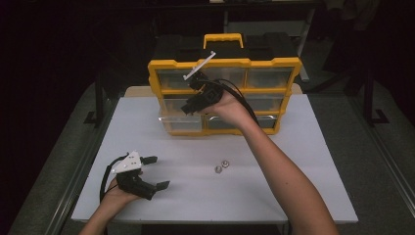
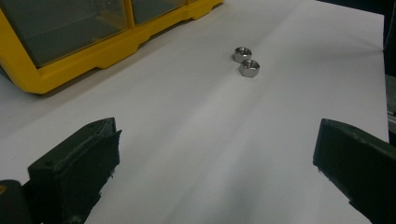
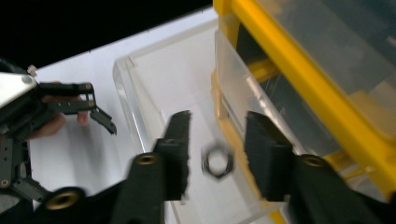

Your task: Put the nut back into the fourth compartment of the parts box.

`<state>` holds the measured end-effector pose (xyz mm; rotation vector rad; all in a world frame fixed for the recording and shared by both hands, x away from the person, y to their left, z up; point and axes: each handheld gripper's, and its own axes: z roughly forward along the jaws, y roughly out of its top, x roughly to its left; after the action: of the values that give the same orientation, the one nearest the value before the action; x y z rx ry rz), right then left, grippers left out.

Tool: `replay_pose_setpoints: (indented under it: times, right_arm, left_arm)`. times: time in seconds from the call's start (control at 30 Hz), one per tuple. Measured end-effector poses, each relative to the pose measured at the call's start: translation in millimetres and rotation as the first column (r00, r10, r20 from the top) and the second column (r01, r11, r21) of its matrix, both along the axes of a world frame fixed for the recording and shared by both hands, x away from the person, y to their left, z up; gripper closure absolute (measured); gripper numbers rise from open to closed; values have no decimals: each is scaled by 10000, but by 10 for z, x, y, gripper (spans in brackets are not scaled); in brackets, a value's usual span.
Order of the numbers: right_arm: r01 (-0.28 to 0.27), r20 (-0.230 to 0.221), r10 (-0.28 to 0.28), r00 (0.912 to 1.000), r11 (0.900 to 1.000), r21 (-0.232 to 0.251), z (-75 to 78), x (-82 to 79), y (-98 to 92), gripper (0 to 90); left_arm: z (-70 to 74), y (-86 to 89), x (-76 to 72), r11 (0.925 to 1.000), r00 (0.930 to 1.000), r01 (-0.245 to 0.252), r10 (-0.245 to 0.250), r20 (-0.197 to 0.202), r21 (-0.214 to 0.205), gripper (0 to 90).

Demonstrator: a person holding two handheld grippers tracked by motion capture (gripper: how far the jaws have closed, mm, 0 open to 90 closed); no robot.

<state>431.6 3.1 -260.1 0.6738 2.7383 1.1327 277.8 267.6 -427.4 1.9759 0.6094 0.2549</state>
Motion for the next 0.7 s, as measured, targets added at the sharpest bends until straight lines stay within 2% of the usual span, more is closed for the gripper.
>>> replay_pose_setpoints:
  times: [0.03, 0.17, 0.2, 0.3, 0.5, 0.53, 0.63, 0.67, 0.7]
  right_arm:
    - [55, 259, -59, 9996, 9998, 177, 28, -10, -18, 535]
    - [265, 144, -273, 9995, 9983, 509, 85, -45, -58, 506]
    - [100, 431, -126, 9990, 9982, 594, 104, -44, -108, 486]
    - [68, 449, -97, 9989, 9978, 652, 133, -61, -160, 463]
    - [26, 531, -61, 9986, 9978, 662, 168, -136, -307, 423]
    - [210, 324, -233, 9992, 9972, 718, 178, -163, -323, 413]
    - [249, 366, -280, 9989, 9962, 832, 173, -195, -400, 377]
    - [118, 572, -165, 9982, 9965, 828, 161, -186, -424, 371]
    - [198, 486, -241, 9985, 9960, 876, 166, -206, -455, 363]
  left_arm:
    - [1, 2, -1, 10000, 10000, -3, 3, -4, 2, 5]
    - [5, 12, 2, 10000, 10000, 1, -1, 38, 40, 5]
    - [6, 16, 3, 10000, 10000, 9, -10, 46, 90, 5]
    - [7, 20, 6, 9998, 10000, 43, -45, 81, 197, 5]
    - [2, 14, 0, 10000, 10000, -5, 5, 49, 94, 5]
    - [2, 16, 1, 10000, 10000, -12, 12, 39, 88, 5]
    - [-2, 17, -1, 10000, 10000, -72, 72, 1, 33, 5]
    - [-2, 19, 0, 10000, 10000, -65, 65, 6, 31, 5]
    - [-2, 20, 0, 10000, 10000, -74, 74, 13, 27, 5]
